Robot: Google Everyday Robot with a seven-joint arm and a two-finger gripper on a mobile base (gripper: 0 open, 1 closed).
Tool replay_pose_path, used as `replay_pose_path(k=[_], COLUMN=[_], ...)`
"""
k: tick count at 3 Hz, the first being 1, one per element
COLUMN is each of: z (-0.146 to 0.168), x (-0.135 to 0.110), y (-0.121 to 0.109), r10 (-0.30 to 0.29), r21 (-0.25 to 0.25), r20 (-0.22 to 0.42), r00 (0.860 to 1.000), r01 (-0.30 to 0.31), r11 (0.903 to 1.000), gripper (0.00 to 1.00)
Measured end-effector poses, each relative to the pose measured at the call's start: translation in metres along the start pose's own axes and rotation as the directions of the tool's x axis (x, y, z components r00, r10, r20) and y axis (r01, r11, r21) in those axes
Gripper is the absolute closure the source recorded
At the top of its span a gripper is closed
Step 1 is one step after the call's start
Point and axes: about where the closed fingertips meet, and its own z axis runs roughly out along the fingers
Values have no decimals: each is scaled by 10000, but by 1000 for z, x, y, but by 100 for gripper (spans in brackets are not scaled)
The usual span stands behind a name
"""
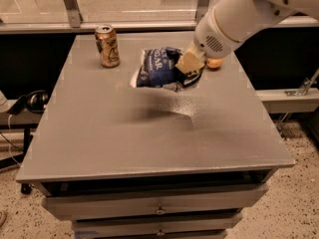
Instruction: Move blue chip bag near orange can
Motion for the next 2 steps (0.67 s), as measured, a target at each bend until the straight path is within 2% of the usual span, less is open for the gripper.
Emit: replay_pose_path(k=[2], z=[56], x=[-51], y=[-25], r10=[648], r21=[744], r20=[-69], r00=[9979], r01=[-641], r11=[9952], gripper=[100])
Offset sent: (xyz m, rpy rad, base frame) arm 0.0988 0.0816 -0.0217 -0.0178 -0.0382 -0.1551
